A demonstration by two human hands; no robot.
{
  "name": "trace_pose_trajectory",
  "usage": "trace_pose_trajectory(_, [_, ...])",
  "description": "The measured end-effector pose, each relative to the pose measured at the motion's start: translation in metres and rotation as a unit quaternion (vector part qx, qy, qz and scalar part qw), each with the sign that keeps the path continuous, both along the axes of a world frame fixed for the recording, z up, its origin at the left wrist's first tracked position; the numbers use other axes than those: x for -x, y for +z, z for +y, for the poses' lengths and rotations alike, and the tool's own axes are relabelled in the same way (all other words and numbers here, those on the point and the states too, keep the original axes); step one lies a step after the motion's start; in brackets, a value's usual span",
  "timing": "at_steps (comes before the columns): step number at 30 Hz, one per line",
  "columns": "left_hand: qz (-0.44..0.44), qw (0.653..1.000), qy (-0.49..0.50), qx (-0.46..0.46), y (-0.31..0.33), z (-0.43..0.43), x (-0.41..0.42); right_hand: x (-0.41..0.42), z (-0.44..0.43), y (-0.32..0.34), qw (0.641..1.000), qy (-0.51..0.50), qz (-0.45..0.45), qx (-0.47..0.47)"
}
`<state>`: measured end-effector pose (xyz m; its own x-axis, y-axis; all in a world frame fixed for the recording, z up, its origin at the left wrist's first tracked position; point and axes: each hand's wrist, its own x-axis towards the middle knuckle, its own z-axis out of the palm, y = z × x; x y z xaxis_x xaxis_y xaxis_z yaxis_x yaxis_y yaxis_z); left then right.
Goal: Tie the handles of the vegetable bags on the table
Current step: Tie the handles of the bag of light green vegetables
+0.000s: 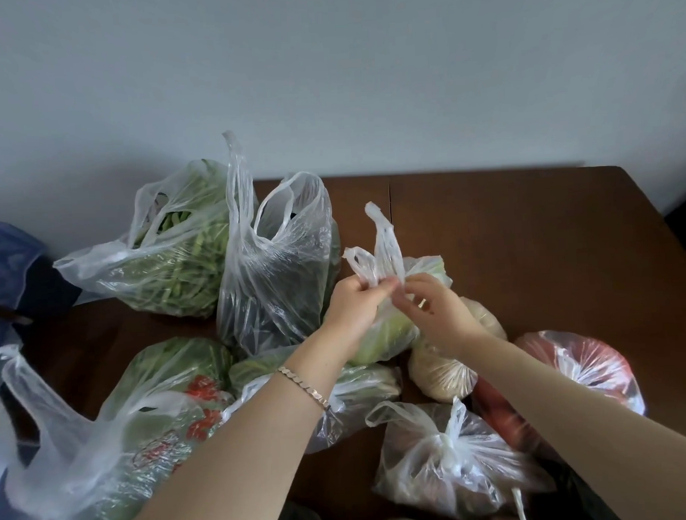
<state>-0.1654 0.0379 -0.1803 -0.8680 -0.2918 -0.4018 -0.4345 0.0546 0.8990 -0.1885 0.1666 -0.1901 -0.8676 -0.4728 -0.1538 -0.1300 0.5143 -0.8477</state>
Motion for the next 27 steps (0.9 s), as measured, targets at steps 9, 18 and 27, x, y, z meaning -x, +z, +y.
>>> trace_pose_trajectory(9, [0.087,0.995,-0.034,0.040,-0.008,-0.013,0.001,0.006,-0.025,0.000,0.985,-0.127,-0.093,0.075])
trace_pose_trajectory(18, [0.093,0.984,-0.071,0.134,-0.033,-0.023,-0.015,0.022,-0.018,-0.023,0.765,-0.421,-0.448,0.192])
trace_pose_trajectory(27, [0.116,0.988,0.006,0.104,-0.014,-0.021,-0.021,0.007,-0.010,-0.018,0.985,-0.105,0.074,-0.117])
